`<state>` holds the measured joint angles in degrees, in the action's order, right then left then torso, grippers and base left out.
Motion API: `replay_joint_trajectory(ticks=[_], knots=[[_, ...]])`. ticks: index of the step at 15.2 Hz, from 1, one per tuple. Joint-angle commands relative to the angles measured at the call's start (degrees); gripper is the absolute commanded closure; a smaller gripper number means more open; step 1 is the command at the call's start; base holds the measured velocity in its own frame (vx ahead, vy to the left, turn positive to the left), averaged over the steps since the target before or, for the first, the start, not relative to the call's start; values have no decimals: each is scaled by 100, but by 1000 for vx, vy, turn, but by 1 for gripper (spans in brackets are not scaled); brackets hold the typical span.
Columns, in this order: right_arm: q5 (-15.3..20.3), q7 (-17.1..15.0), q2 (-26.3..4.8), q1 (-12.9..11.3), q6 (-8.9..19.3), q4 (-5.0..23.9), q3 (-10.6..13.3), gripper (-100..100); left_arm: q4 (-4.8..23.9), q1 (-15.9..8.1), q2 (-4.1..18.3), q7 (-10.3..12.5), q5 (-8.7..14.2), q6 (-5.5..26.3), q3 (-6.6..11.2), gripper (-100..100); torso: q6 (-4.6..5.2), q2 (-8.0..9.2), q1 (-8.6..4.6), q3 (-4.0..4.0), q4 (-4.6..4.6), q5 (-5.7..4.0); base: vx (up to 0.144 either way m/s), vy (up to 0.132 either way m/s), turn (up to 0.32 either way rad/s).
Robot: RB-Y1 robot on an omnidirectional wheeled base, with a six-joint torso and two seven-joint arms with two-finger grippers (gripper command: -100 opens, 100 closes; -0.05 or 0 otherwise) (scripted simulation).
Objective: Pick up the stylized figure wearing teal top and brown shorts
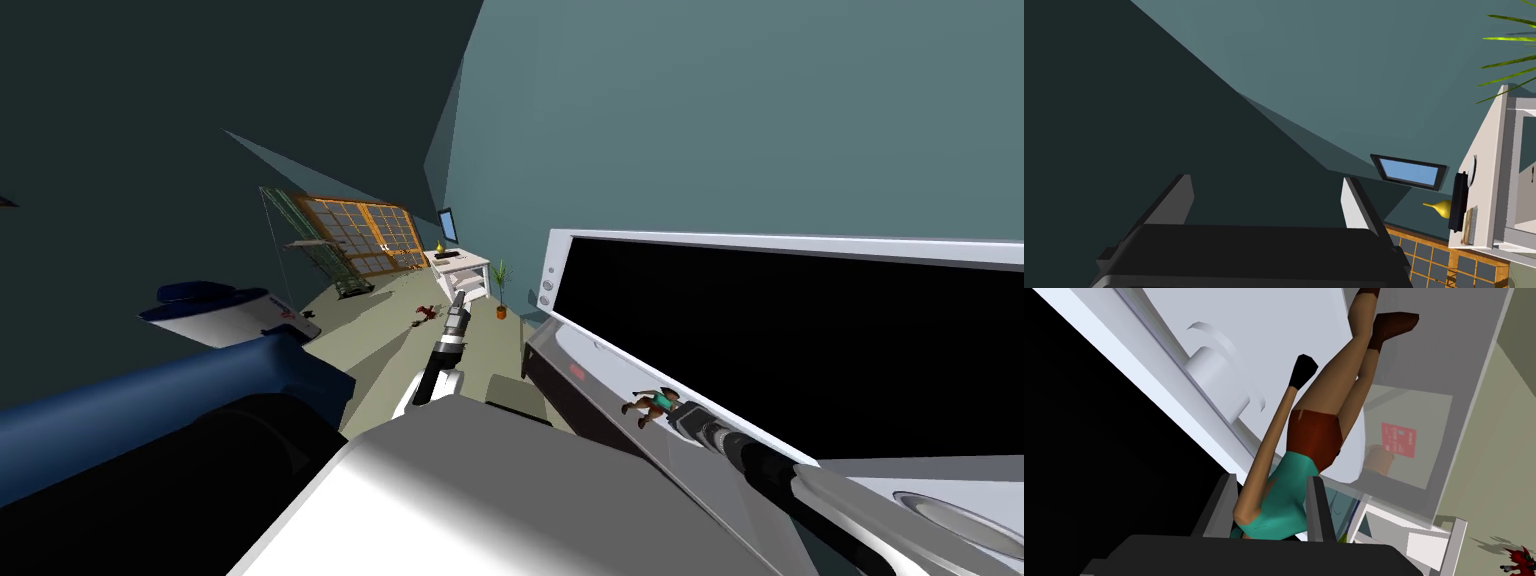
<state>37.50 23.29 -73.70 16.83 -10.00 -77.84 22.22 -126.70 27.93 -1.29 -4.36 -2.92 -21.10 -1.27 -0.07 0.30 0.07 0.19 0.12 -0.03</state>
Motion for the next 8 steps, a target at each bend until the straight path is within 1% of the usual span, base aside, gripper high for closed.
replay_joint_trajectory(ticks=[1,2,3,4,5,6,7,8], knots=[[-53,82,85,150,-286,286,-286,100,0,0,0,0,0,0,0,0,0,0,0,0,0,0,-68,63,223],[-53,82,85,150,-315,387,-359,100,0,0,0,0,0,0,0,0,-3,-1,2,-1,0,0,-71,71,195],[-53,82,85,150,-315,387,-359,100,0,0,0,0,0,0,0,0,1,0,5,1,1,4,-57,52,52],[-88,128,152,210,-514,556,-575,100,0,1,0,0,0,0,0,0,6,0,1,1,1,4,-74,63,112],[-88,128,152,210,-544,661,-579,100,0,0,0,0,0,0,0,0,5,4,2,3,2,3,-78,61,143],[-88,128,152,210,-544,678,-579,100,0,0,0,0,0,0,0,0,3,6,2,4,3,2,-54,41,80],[-123,174,218,270,-740,812,-799,100,0,1,0,0,0,0,0,0,5,3,-3,3,2,1,-66,55,170],[-123,174,218,270,-772,912,-799,100,0,0,0,0,0,0,0,0,-1,3,-2,2,2,0,-74,64,195]])
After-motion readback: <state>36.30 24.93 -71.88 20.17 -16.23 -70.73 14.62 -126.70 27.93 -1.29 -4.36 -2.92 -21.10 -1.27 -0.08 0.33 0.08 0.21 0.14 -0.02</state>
